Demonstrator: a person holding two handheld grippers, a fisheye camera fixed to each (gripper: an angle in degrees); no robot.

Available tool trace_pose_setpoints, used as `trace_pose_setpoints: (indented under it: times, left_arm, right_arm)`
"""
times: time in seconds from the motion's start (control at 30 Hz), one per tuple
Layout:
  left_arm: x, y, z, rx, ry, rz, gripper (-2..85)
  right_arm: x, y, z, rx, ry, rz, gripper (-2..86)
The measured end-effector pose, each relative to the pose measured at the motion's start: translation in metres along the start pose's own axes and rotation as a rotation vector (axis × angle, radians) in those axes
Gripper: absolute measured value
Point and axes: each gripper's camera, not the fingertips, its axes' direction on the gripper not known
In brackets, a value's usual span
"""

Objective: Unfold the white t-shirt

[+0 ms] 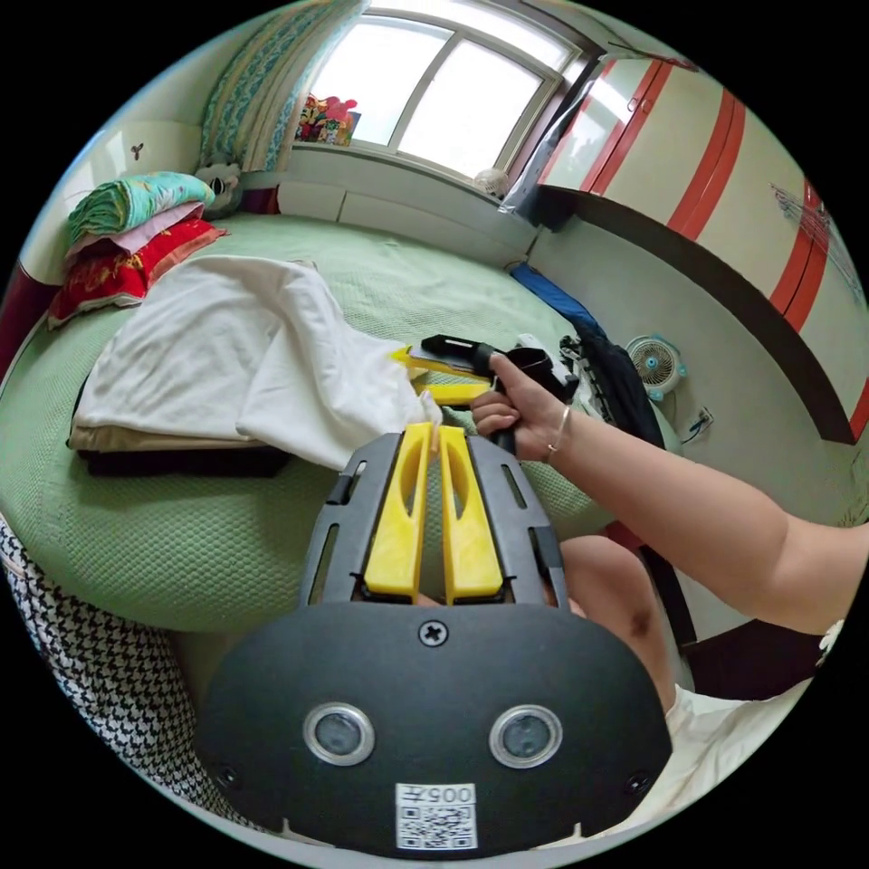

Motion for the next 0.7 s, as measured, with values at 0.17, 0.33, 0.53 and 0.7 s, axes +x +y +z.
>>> trace_pose_setpoints:
  times: [0.17, 0.33, 0.53, 0.7]
  left_arm:
    - [0.02, -0.011, 0.004, 0.006, 0.01, 0.029, 2.3]
    - [0.053, -0.031, 0.016, 0.018, 0.061, 0.074, 2.0]
    - [0.108, -0.07, 0.055, -0.056, 0.253, 0.138, 2.5]
    - [0.131, -0.079, 0.068, -0.076, 0.326, 0.162, 5.3]
  right_arm:
    - [-0.029, -0.001, 0.027, 0.017, 0.116, -0.041, 2.2]
    - [-0.091, 0.011, 0.016, 0.093, 0.318, -0.288, -0.3]
    - [-0.137, 0.019, -0.012, 0.159, 0.669, -0.428, -0.1]
    - [-0.085, 0.014, -0.017, 0.184, 0.926, -0.288, 3.3]
